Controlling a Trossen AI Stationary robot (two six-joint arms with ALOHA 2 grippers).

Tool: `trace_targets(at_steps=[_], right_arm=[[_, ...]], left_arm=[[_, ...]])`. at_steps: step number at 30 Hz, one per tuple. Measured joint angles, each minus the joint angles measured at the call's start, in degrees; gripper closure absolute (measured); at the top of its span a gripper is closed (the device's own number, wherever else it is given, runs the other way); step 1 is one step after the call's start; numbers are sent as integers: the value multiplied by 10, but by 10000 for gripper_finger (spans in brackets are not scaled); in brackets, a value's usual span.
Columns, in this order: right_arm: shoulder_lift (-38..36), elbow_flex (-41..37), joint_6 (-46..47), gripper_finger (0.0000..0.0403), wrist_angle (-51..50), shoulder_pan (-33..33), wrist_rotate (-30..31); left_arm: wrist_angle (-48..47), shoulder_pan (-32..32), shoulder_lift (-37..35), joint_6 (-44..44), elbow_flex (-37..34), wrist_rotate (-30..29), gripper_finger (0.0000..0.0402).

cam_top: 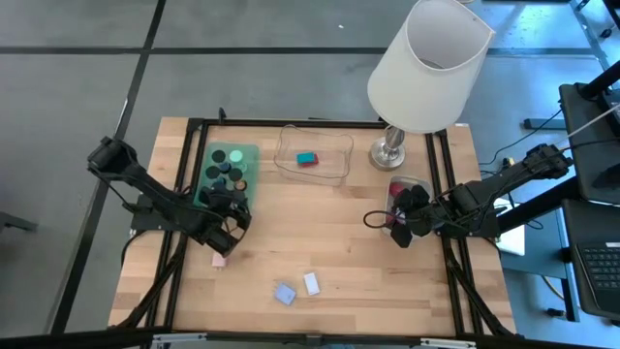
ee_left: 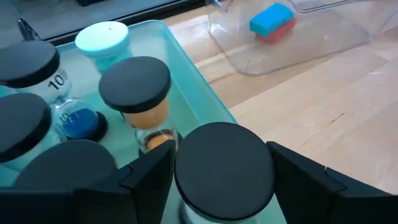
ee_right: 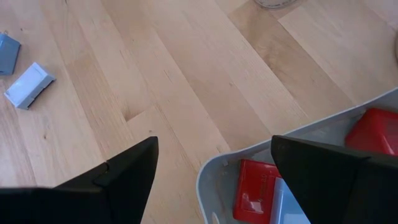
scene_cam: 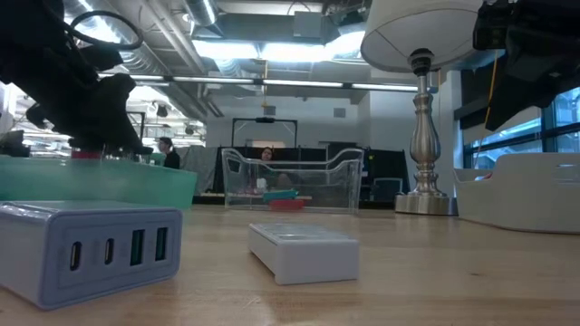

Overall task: Pick & Place Office items
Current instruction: Put the white hourglass into the blue bin, then put the light pink charger adapter into the gray bin

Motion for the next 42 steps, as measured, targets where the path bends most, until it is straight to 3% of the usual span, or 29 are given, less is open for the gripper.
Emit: trace_targets(at_steps=[10, 19, 24, 30, 36, 42], right_arm=[[0, 0, 0, 87, 0, 0, -1], [0, 0, 0, 87, 0, 0, -1], [0, 0, 0, 87, 0, 0, -1], [0, 0, 0, 87, 0, 0, -1], [0, 0, 0, 87, 0, 0, 0], [0, 0, 0, 87, 0, 0, 0]], left_arm=[[-15, 0, -54, 32, 0, 4, 116], [-31, 1, -157, 169, 2, -31, 105], [-8, 1, -209, 287, 35, -21, 105], [163, 0, -219, 473, 50, -4, 105], [335, 0, -189, 622, 50, 90, 105], [450, 0, -132, 717, 50, 151, 105]])
